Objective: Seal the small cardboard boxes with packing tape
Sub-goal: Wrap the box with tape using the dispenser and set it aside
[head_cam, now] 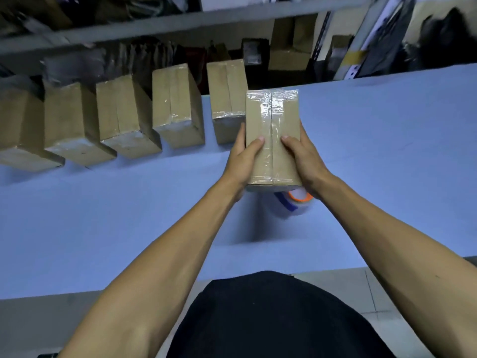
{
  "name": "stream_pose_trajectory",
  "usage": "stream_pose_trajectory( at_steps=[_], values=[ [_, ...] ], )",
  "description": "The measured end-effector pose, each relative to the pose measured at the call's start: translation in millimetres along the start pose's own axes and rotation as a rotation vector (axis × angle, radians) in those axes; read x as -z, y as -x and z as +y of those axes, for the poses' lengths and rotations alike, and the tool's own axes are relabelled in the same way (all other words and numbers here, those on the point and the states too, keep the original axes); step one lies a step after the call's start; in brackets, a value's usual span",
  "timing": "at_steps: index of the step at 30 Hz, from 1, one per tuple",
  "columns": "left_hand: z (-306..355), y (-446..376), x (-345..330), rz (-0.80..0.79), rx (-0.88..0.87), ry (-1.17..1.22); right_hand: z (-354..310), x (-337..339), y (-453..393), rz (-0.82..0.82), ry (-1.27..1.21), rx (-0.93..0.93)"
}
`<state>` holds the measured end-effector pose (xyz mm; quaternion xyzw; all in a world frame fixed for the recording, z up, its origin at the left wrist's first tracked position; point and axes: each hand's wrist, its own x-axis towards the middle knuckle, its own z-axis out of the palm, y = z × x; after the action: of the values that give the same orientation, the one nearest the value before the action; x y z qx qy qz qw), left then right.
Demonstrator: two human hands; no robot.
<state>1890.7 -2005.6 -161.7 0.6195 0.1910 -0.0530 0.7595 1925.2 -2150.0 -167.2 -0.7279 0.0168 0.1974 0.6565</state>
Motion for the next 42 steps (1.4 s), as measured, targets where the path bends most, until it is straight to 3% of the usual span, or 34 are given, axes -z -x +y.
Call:
stream_pose_trajectory(
  at_steps=[7, 20, 26, 38, 42],
  values=[
    [28.0, -50.8, -41.3, 0.000, 0.030, 0.110, -37.4, 38.8, -43.0, 0.009, -0.001, -0.003],
    [19.8, -128.1, -108.7, 0.044, 0.199, 0.156, -47.3, 111.3, -120.3, 0.057, 0.128, -0.159],
    [27.8, -149.7, -102.7, 0.102, 0.167, 0.098, -47.9, 100.8, -142.3, 0.035, 0.093, -0.156],
    [-2.9, -109.8, -59.9, 0.287, 0.078, -0.010, -19.0, 57.1, -119.1, -0.124, 0.048, -0.167],
    [3.6, -122.3, -73.5, 0.228, 0.049, -0.046, -20.7, 73.1, -129.8, -0.084, 0.046, -0.148]
  ],
)
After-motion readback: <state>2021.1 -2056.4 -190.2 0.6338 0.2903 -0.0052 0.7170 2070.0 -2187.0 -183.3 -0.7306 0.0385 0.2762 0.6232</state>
